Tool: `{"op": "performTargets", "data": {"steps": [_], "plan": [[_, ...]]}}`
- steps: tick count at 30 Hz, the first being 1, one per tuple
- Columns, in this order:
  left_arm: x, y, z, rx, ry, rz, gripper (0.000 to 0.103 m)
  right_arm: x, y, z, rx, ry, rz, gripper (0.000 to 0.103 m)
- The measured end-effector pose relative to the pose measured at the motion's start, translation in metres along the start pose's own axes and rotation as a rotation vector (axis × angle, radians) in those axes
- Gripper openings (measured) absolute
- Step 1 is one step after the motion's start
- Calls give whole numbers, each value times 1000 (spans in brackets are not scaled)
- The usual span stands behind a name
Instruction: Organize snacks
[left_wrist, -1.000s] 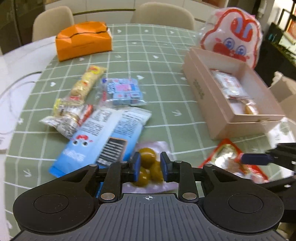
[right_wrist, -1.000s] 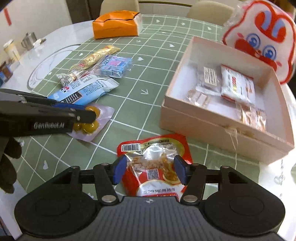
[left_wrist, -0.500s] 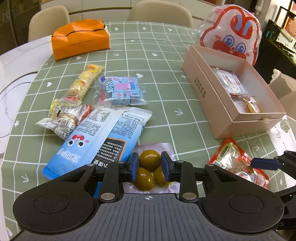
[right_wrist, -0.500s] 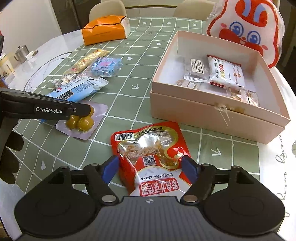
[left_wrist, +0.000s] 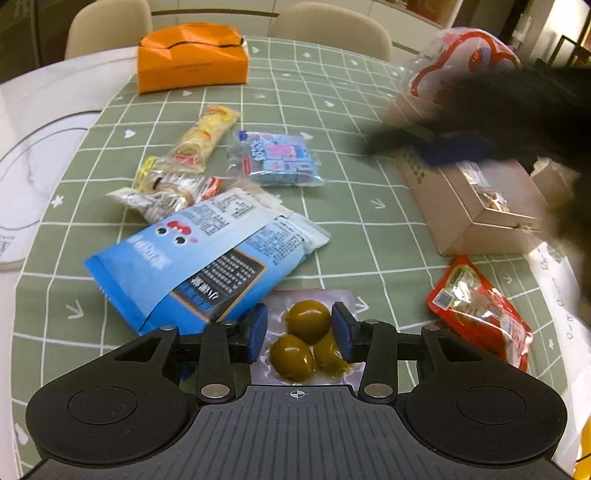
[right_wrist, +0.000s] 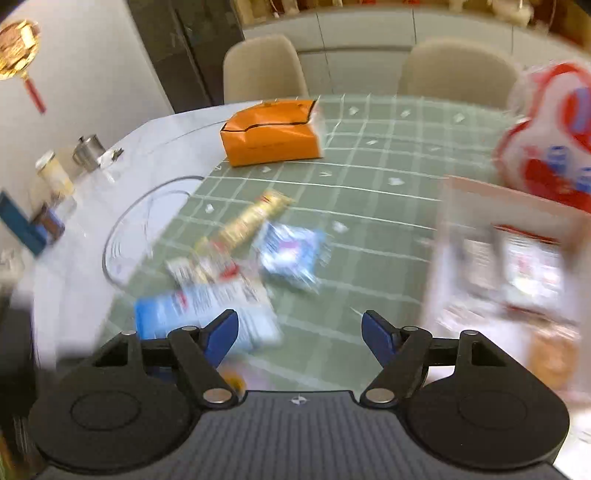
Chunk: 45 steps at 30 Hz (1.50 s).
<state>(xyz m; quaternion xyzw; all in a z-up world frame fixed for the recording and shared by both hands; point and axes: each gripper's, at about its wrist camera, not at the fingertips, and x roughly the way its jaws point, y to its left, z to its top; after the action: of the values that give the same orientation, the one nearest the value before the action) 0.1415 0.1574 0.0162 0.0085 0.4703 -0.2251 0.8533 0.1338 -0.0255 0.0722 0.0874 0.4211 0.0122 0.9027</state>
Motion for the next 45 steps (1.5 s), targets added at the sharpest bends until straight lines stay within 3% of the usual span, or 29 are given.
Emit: {"op": "performTargets", "data": {"steps": [2, 6, 8, 10, 11, 13, 14, 15, 19, 22, 24, 26, 30, 31, 32, 33, 36, 38, 40, 41, 43, 44, 45], "plan": [[-3, 3, -4, -6, -8, -27, 41, 38, 11, 23, 27, 10, -22, 75], [-7, 3, -15, 6, -22, -52, 41, 111, 27, 48, 39, 83, -146, 75], [-8, 1, -19, 15, -30, -62, 41, 135, 33, 49, 31, 118, -202, 81], [-8, 1, -22, 14, -35, -74, 41, 140, 38, 49, 2, 109, -221, 81], [-8, 1, -23, 14, -36, -78, 41, 138, 40, 49, -16, 108, -216, 75], [-8, -1, -25, 18, -35, -82, 41, 128, 41, 50, -55, 98, -211, 48], [-8, -2, -25, 22, -31, -83, 41, 120, 40, 52, -75, 87, -205, 23], [-8, -4, -25, 27, -28, -82, 41, 108, 39, 53, -98, 79, -197, 8], [-6, -13, -27, 53, -26, -65, 42, 65, 32, 53, -146, 50, -114, 8], [-8, -18, -30, 25, -27, -37, 42, 54, 23, 46, -171, 42, -48, 16], [-15, -19, -35, -29, -35, -33, 42, 56, 16, 43, -152, 34, -50, 50], [-20, -21, -40, -18, -42, -20, 42, 66, 8, 43, -86, 30, -34, 63], [-28, -20, -48, -13, -38, -12, 42, 100, 1, 45, 63, 64, -3, 63], [-29, -18, -50, -17, -40, -13, 42, 113, 2, 47, 95, 93, -3, 66], [-31, -18, -51, -21, -40, -16, 42, 121, 5, 49, 112, 97, -12, 75], [-31, -17, -53, -25, -43, -19, 42, 124, 12, 51, 103, 57, -28, 78], [-31, -16, -55, -32, -56, -28, 42, 140, 34, 56, 10, 72, -95, 85], [-30, -15, -56, -41, -62, -37, 42, 147, 51, 54, -91, 81, -162, 84], [-30, -13, -56, -52, -67, -48, 43, 145, 55, 52, -135, 68, -155, 71], [-30, -11, -57, -58, -69, -54, 44, 142, 57, 53, -155, 62, -145, 56], [-29, -11, -57, -61, -73, -60, 44, 128, 57, 54, -200, 28, -151, 48], [-29, -11, -56, -59, -75, -62, 44, 119, 55, 56, -206, 18, -134, 39], [-28, -12, -56, -56, -76, -62, 44, 110, 52, 55, -209, 7, -124, 15]]}}
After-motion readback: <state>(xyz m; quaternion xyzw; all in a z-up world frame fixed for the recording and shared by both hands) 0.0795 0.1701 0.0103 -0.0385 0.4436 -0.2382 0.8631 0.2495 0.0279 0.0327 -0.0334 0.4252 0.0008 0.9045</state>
